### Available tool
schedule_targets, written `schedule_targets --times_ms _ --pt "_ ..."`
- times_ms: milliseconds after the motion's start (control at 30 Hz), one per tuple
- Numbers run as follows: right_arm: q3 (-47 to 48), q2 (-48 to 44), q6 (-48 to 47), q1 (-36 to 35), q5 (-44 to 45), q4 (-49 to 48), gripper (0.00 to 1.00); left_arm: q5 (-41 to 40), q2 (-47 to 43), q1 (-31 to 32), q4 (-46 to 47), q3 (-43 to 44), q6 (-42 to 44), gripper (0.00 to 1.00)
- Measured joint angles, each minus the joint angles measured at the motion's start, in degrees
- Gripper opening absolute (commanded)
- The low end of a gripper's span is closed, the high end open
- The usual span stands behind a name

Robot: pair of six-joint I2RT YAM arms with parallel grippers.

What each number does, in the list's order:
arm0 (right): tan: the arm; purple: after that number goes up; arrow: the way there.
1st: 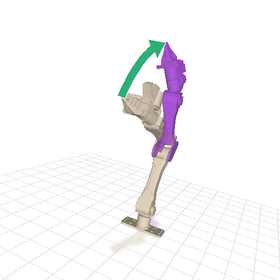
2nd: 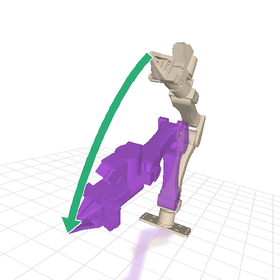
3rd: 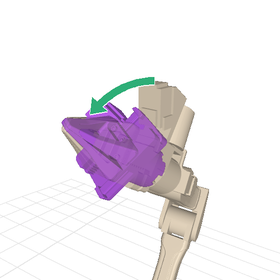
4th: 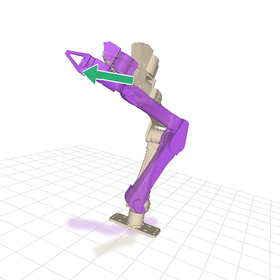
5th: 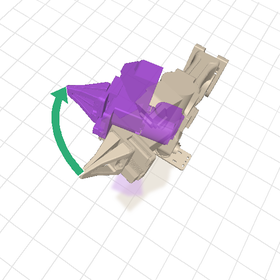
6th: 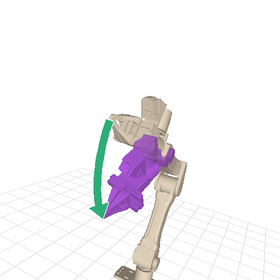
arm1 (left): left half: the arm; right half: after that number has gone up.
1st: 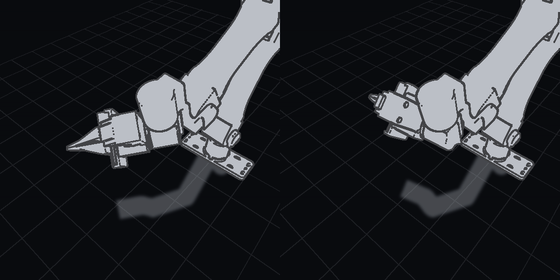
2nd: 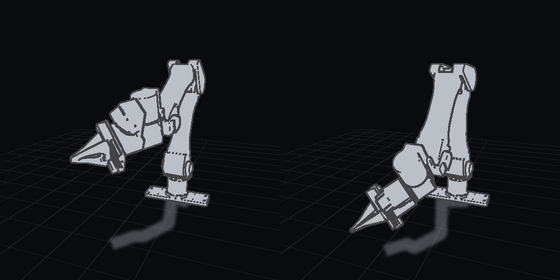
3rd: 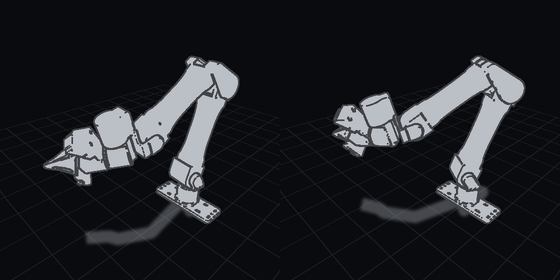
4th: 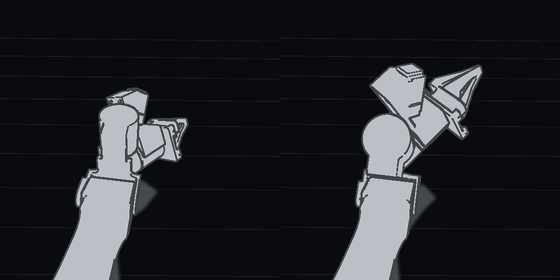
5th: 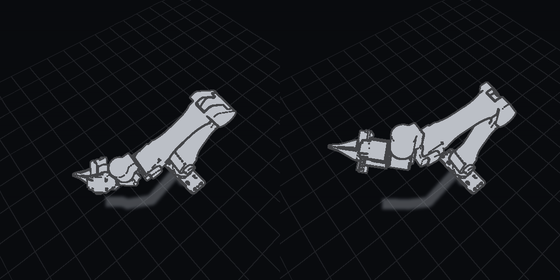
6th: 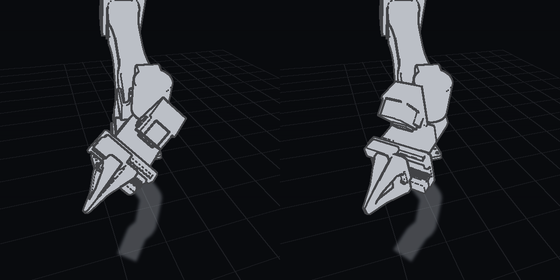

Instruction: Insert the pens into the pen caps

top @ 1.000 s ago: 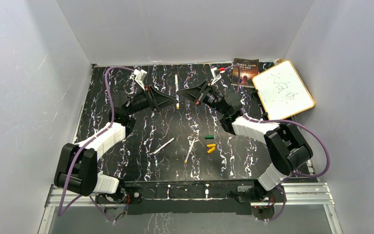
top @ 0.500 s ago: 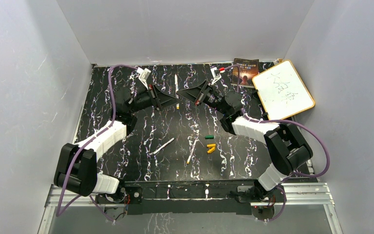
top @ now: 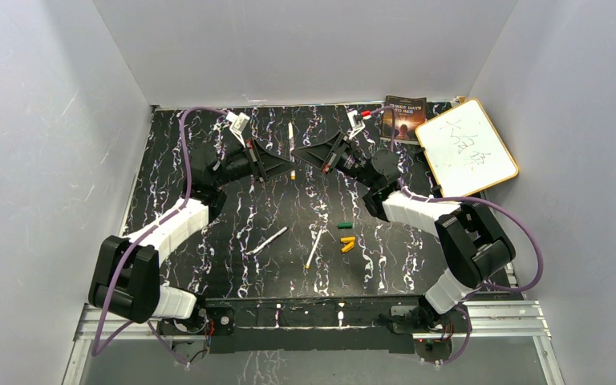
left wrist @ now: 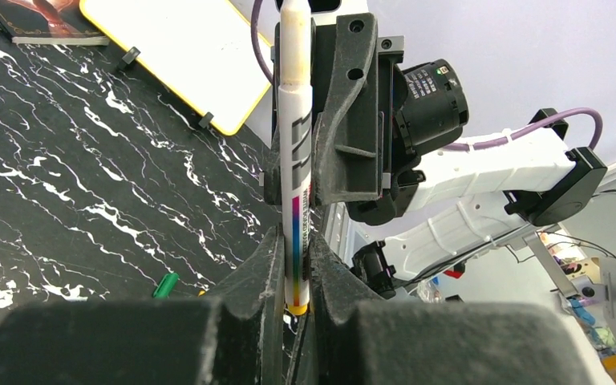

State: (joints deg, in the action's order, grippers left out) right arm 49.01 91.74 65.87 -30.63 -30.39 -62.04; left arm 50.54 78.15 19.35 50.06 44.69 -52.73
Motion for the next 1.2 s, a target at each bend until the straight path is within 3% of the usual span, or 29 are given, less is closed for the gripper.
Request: schedule_targets --times_ms 100,167,267,400,467,500,533,567,600,633,700,1067,1200 --pt "0.00 0.00 -0.26 0.04 -0.13 0.17 0.25 0.37 0.00 0.00 -1.25 0.46 1.22 0.00" --pt "0.17 0.00 -0.76 0.11 -0.70 0.52 0.33 1.20 0.00 0.00 -4.02 1.60 3.52 0.00" --pt "2.51 0.00 -4.42 0.11 -1.81 5.42 0.37 3.61 0.00 0.02 -10.56 4.37 9.40 0.00" --pt "5.03 -2.27 -12.24 0.04 -2.14 15.26 0.32 6.69 0.00 0.02 -22.51 8.13 19.15 0.00" --pt "5.20 -3.82 -15.17 0.04 -1.01 18.01 0.04 7.78 0.00 0.11 -27.58 8.26 22.25 0.00" --pt "5.20 -4.28 -16.44 0.07 -0.70 18.73 0.00 8.07 0.00 0.13 -29.99 8.37 23.87 0.00" --pt "5.20 -4.59 -17.31 0.07 -0.39 19.61 0.00 8.48 0.00 0.13 -31.32 8.48 24.92 0.08" --pt "5.20 -4.68 -17.77 0.07 -0.42 20.15 0.00 8.20 -0.26 0.15 -32.37 8.57 25.66 0.28" --pt "5.20 -4.68 -17.99 0.07 -0.39 20.41 0.00 7.96 -0.44 0.17 -32.92 8.57 25.99 0.39" --pt "5.20 -4.68 -18.25 0.02 -0.39 20.70 0.00 7.34 -0.63 0.17 -33.57 8.61 26.47 0.45" --pt "5.20 -4.70 -18.27 0.04 -0.39 20.87 0.00 6.88 -0.70 0.17 -33.38 8.61 25.99 0.48" --pt "4.42 -4.70 -17.49 0.04 -0.63 20.83 0.00 5.53 -0.72 0.26 -28.57 8.63 23.08 0.37" --pt "3.80 -4.72 -16.09 0.04 -0.72 19.32 0.00 5.29 -0.72 0.26 -26.49 8.63 21.92 0.38"
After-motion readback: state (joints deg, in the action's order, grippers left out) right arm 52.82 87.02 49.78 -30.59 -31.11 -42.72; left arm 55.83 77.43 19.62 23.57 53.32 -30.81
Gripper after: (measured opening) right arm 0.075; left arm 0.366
